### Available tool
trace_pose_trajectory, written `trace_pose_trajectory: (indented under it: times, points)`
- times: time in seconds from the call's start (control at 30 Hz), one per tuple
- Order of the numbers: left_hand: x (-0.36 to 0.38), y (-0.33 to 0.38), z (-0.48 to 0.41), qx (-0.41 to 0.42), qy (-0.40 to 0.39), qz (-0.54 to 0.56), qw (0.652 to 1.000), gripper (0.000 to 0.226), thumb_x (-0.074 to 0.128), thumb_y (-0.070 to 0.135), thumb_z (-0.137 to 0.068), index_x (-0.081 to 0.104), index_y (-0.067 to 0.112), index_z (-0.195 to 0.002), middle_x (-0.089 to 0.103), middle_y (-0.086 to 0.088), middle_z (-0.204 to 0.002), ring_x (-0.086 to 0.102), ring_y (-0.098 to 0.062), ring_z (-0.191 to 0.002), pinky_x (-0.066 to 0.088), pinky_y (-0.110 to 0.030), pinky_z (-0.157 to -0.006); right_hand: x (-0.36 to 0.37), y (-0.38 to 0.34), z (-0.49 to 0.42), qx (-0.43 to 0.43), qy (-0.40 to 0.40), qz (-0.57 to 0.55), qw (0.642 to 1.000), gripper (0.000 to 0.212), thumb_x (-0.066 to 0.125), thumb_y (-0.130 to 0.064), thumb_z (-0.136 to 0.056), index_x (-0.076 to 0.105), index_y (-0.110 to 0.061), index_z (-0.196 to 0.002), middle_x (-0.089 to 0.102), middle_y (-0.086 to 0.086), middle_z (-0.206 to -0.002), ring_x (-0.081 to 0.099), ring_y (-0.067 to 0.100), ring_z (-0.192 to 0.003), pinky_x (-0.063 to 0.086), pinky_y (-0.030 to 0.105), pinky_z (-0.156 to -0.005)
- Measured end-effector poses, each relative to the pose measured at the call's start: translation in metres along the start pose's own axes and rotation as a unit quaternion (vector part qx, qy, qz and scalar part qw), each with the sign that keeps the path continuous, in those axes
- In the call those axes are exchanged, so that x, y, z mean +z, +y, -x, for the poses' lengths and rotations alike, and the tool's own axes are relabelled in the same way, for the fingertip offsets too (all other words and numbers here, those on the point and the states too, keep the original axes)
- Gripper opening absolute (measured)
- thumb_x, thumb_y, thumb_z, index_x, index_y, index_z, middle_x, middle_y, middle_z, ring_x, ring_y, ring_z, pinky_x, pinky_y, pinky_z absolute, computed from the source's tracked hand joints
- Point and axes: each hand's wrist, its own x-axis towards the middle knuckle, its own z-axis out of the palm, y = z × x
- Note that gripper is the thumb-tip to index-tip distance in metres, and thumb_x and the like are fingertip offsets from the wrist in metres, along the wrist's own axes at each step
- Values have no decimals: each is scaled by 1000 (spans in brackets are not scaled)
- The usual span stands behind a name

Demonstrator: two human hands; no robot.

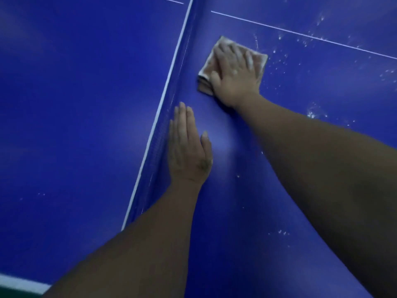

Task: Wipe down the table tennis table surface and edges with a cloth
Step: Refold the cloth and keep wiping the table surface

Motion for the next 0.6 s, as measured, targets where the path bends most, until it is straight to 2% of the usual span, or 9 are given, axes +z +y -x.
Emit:
trace_pose_trajectory:
  times: [0.07, 0.13, 0.2, 0.33, 0.43, 0.53, 0.6]
  points:
    - [4, -4, -7, 0, -39, -85, 996, 70, 38, 36, -114, 22, -4, -170, 14, -18, -181, 10, -32, -170, 13, -48, -137, -5, 23, 3, 26, -1, -8, 1000, 69, 43, -42, -107, 25, -23, -171, 17, -3, -180, 8, 20, -167, -2, 46, -134]
    - [6, -4, -7, 0, -53, -128, 990, 73, 31, 42, -113, 19, -2, -171, 11, -17, -182, 6, -31, -170, 9, -47, -138, -8, 34, 19, 24, 0, 8, 1000, 70, 44, -41, -107, 23, -21, -171, 16, -1, -180, 8, 22, -167, -1, 48, -134]
    - [7, -3, -8, -2, -50, -122, 991, 74, 33, 42, -112, 21, -1, -171, 13, -17, -182, 7, -31, -170, 10, -47, -138, -8, 33, 39, 2, 7, 22, 1000, 70, 44, -40, -107, 25, -18, -171, 17, 3, -179, 9, 25, -167, 1, 50, -134]
    - [8, -5, -8, -11, -48, -115, 992, 73, 38, 40, -112, 23, 1, -171, 17, -15, -181, 10, -30, -170, 13, -48, -138, 5, 0, 46, -64, 34, -5, 997, 67, 50, -38, -100, 43, -16, -164, 33, 6, -174, 23, 29, -164, 7, 53, -134]
    - [9, -4, -7, -18, -51, -131, 990, 74, 39, 42, -112, 21, 3, -172, 15, -12, -182, 8, -27, -170, 14, -48, -138, 11, -25, 8, -100, 17, -19, 995, 67, 46, -43, -104, 40, -19, -166, 29, 1, -176, 18, 25, -166, 5, 51, -134]
    - [10, -4, -8, -9, -36, -122, 992, 72, 45, 39, -111, 28, 1, -170, 21, -14, -181, 14, -28, -169, 20, -51, -136, 8, -19, -37, -93, 21, -8, 995, 69, 42, -54, -106, 35, -25, -168, 23, -5, -178, 15, 22, -166, 2, 46, -134]
    - [10, -4, -9, -14, -33, -116, 993, 71, 48, 37, -110, 31, 1, -169, 23, -13, -180, 15, -28, -169, 23, -52, -135, 3, 7, -54, -53, 40, -1, 998, 70, 40, -58, -105, 35, -28, -168, 24, -6, -177, 17, 21, -166, 3, 44, -134]
